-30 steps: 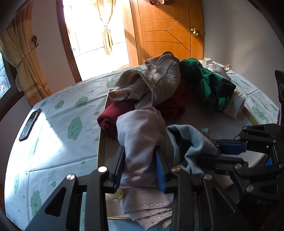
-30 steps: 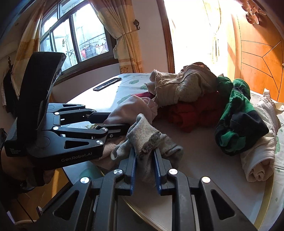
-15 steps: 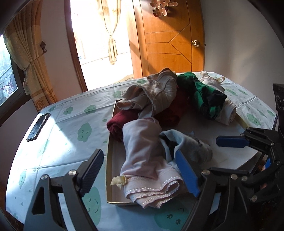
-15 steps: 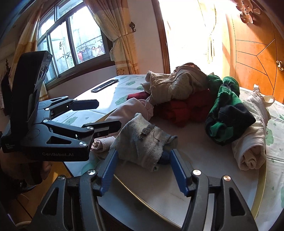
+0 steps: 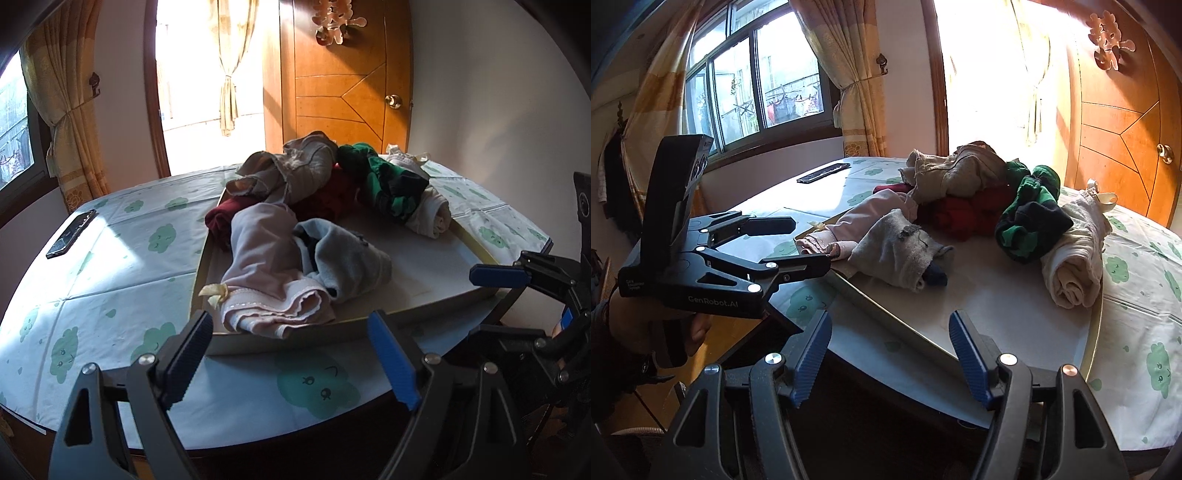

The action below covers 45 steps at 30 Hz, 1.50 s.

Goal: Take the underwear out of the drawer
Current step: 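Open the left tool to release the pink underwear while the right tool releases the grey sock, then move both open tools back down into the open drawer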

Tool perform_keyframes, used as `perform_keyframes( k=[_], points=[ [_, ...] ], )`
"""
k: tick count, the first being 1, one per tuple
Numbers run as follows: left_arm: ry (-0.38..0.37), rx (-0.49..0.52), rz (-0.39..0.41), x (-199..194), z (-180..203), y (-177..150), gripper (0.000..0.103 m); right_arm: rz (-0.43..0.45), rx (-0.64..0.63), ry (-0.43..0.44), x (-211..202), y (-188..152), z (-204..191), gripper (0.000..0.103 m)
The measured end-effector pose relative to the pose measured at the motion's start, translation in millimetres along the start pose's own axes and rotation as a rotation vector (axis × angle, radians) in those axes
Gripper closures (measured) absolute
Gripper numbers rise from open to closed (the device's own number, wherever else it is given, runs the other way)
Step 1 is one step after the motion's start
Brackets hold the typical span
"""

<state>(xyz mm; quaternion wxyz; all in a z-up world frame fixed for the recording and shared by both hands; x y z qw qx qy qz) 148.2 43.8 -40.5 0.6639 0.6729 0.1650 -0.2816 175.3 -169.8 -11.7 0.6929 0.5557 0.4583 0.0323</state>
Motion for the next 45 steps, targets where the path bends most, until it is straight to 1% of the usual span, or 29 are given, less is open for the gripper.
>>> perform_keyframes(
  k=[7, 10, 15, 20, 24, 30, 35, 38, 43, 45],
  points=[
    [-0.048, 0.035, -0.014, -9.0, 26.0, -22.5, 0.016, 0.011, 0.001, -0.01, -34.0, -24.1, 5.6, 0.035],
    [-0.07, 0.059, -0.031, -9.7, 40.5, -33.6, 0.016, -0.002, -0.002, -0.02, -44.8, -34.9, 11.2, 0.035],
    [-0.103, 0.116, -0.064, -10.5, 67.4, -51.9, 0.016, -0.05, -0.01, -0.048, -56.4, -60.6, 20.4, 0.035],
    [-0.152, 0.185, -0.133, -5.9, 97.4, -76.7, 0.016, -0.124, -0.035, -0.068, -64.5, -91.6, 27.6, 0.034],
    [-0.177, 0.262, -0.21, 5.5, 122.8, -97.9, 0.016, -0.184, -0.07, -0.083, -65.3, -111.5, 32.2, 0.035],
    [-0.214, 0.38, -0.342, 23.5, 152.1, -121.6, 0.016, -0.305, -0.168, -0.106, -40.3, -135.1, 32.7, 0.035],
    [-0.273, 0.386, -0.454, 37.9, 160.8, -131.6, 0.016, -0.412, -0.195, -0.119, -13.7, -152.4, 40.4, 0.035],
    [-0.295, 0.399, -0.502, 43.8, 165.9, -135.0, 0.016, -0.44, -0.222, -0.134, -6.3, -157.8, 43.1, 0.035],
    [-0.365, 0.38, -0.628, 57.4, 173.3, -143.4, 0.016, -0.496, -0.255, -0.133, 1.9, -166.3, 43.8, 0.035],
    [-0.373, 0.387, -0.671, 62.1, 177.7, -148.2, 0.016, -0.517, -0.262, -0.133, 5.0, -169.1, 44.9, 0.035]
  ],
)
Point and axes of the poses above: each gripper's, at about its wrist camera, not at the fingertips, and x roughly the way its jaws point, z to its right, y to its top, the point moved 4 cm from there along x, roughly the way its jaws point, and after that the axes turned 3 degrees about -x, right-handed, at the moved point
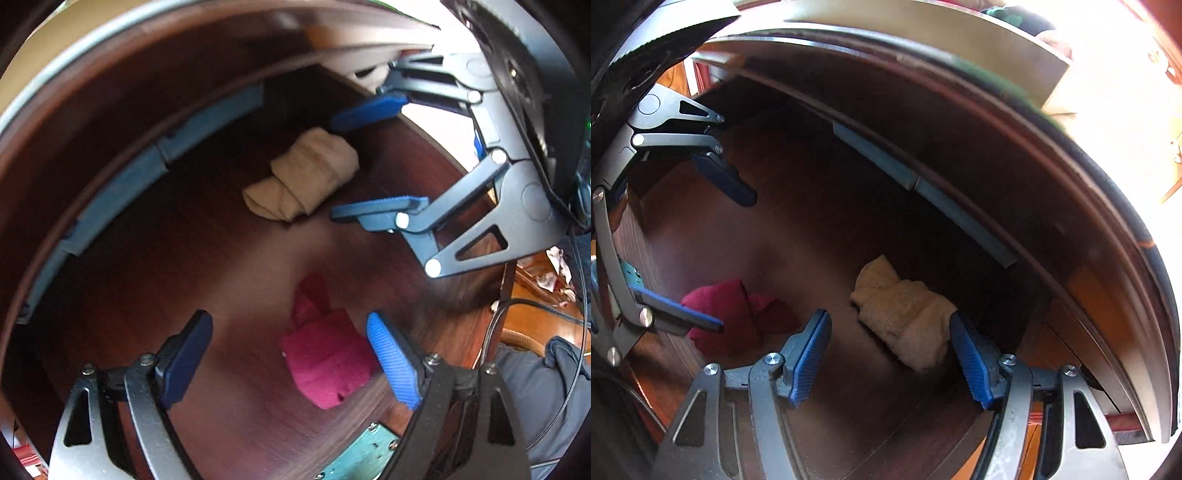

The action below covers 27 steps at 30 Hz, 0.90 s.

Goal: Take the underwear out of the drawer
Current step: 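Move both open tools back down into the open drawer, then grasp the red sock with the left tool while the right tool grasps the tan sock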

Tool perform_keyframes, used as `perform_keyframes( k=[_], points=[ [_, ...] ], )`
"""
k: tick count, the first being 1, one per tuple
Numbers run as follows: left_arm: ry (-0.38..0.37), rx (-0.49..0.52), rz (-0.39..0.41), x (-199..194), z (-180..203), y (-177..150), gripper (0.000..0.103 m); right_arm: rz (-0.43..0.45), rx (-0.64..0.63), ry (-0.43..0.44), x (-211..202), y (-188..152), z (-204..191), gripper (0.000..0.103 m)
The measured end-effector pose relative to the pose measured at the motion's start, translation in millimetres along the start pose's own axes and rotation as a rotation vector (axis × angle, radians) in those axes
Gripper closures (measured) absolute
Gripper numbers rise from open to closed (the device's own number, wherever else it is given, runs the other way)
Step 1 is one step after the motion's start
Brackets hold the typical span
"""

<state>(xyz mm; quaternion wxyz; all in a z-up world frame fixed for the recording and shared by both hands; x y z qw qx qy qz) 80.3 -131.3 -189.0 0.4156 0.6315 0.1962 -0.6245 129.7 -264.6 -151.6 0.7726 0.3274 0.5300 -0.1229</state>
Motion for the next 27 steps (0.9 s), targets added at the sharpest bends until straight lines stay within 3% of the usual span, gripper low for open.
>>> perform_keyframes(
  k=[4, 12, 14, 22, 24, 26, 27],
  points=[
    [-0.035, 0.013, -0.077, 14.9, 6.2, 0.1, 0.016, -0.026, -0.007, -0.006, 6.2, -1.9, 2.8, 0.035],
    [-0.143, -0.062, -0.18, 32.2, -1.7, -3.7, 0.019, -0.075, -0.016, 0.022, 24.9, 7.2, -0.8, 0.035],
    [-0.147, -0.079, -0.196, 37.2, -6.4, -2.7, 0.028, -0.089, -0.014, 0.016, 31.6, 7.0, 1.6, 0.035],
    [-0.109, -0.041, -0.211, 42.7, -4.6, 1.5, 0.031, -0.102, -0.022, -0.009, 33.1, 7.5, -3.2, 0.041],
    [-0.103, -0.041, -0.2, 42.6, -4.1, 2.4, 0.036, -0.102, -0.022, -0.012, 35.2, 8.0, -2.8, 0.044],
    [-0.099, -0.042, -0.187, 39.1, 3.4, 7.7, 0.055, -0.104, -0.024, -0.022, 37.3, 7.2, -4.3, 0.052],
    [-0.108, -0.049, -0.18, 38.2, 3.1, 7.6, 0.058, -0.106, -0.029, -0.034, 37.0, 6.6, -5.6, 0.055]
  ],
)
Point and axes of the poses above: each gripper's, at about its wrist camera, not at the fingertips, and x roughly the way its jaws point, z to its right, y to its top, the point moved 4 cm from there along x, roughly the way its jaws point, and after that the axes turned 3 degrees about -x, right-handed, at the moved point
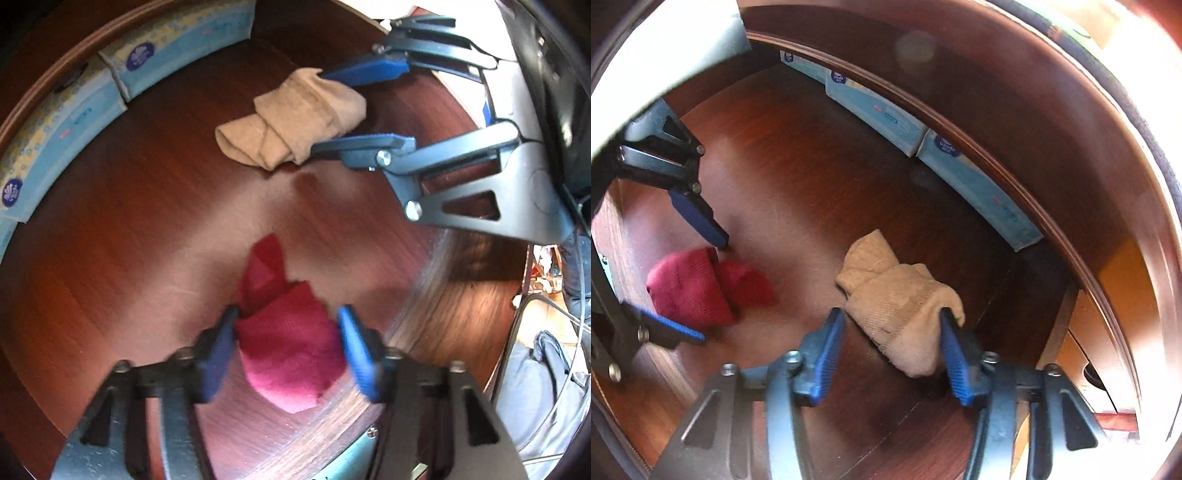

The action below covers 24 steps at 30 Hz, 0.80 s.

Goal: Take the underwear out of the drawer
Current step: 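Grasp the red sock with the left tool while the right tool grasps the tan sock, then lift the red sock and tan sock up toward the beige tray with both tools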

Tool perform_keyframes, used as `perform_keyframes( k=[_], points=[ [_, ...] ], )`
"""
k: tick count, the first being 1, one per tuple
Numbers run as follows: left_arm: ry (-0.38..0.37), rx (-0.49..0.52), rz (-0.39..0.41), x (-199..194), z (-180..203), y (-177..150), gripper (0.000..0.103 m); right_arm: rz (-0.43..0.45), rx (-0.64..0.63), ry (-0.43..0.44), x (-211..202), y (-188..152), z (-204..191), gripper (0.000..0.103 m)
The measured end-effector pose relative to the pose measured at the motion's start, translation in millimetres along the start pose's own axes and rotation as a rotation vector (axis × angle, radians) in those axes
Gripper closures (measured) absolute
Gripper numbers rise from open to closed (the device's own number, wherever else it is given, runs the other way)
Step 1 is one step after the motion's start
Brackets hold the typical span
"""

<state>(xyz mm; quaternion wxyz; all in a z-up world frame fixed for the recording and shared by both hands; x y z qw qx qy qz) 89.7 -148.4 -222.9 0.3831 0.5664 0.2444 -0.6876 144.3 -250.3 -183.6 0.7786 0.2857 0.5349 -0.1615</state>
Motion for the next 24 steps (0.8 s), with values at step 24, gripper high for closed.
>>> perform_keyframes(
  k=[24],
  points=[
    [0.121, -0.099, 0.46, -91.2, -32.7, -39.9, 0.074, 0.179, 0.107, 0.029, -51.2, -4.7, -3.5, 0.095]
  ],
)
Point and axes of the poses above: each gripper's, at about its wrist camera, not at the fingertips, and x roughly the way its jaws point, z to its right, y to its top, the point moved 4 cm from there along x, roughly the way its jaws point, and after that the axes turned 3 degrees about -x, right-handed, at the moved point
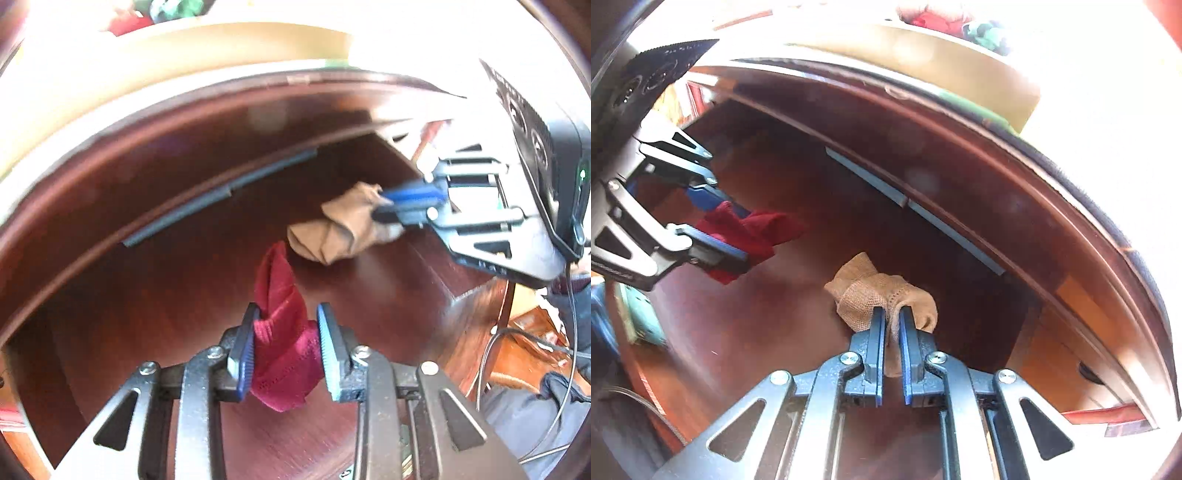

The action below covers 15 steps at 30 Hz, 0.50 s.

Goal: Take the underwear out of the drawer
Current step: 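Lift the red sock and tan sock up toward the beige tray with both tools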

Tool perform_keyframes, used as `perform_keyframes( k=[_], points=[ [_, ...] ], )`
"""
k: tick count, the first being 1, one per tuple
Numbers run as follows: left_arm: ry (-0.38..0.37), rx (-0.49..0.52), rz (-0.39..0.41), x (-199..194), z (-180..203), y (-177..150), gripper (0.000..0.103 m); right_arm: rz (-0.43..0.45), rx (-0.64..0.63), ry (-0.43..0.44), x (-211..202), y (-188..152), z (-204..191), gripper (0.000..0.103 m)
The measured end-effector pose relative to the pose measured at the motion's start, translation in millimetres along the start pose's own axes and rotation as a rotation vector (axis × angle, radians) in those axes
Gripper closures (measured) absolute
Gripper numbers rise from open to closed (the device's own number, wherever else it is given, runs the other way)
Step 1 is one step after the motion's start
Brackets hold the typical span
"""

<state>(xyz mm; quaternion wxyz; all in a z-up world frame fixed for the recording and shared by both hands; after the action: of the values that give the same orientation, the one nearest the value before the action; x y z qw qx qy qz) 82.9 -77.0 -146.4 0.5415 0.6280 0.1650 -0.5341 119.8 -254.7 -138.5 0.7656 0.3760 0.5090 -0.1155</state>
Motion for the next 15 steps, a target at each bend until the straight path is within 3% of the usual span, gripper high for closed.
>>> perform_keyframes(
  k=[15],
  points=[
    [0.146, -0.023, 0.232, -52.6, -13.8, -2.9, 0.076, 0.295, 0.114, 0.065, -48.5, -10.5, -9.4, 0.095]
  ],
)
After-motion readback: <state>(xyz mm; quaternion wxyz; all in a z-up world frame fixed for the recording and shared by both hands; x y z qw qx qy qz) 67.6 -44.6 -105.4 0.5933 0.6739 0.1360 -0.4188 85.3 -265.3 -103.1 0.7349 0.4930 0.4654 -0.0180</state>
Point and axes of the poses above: each gripper's, at about its wrist camera, not at the fingertips, and x roughly the way its jaws point, z to its right, y to its top, the point moved 4 cm from there along x, roughly the way its jaws point, and after that the axes turned 3 degrees about -x, right-handed, at the moved point
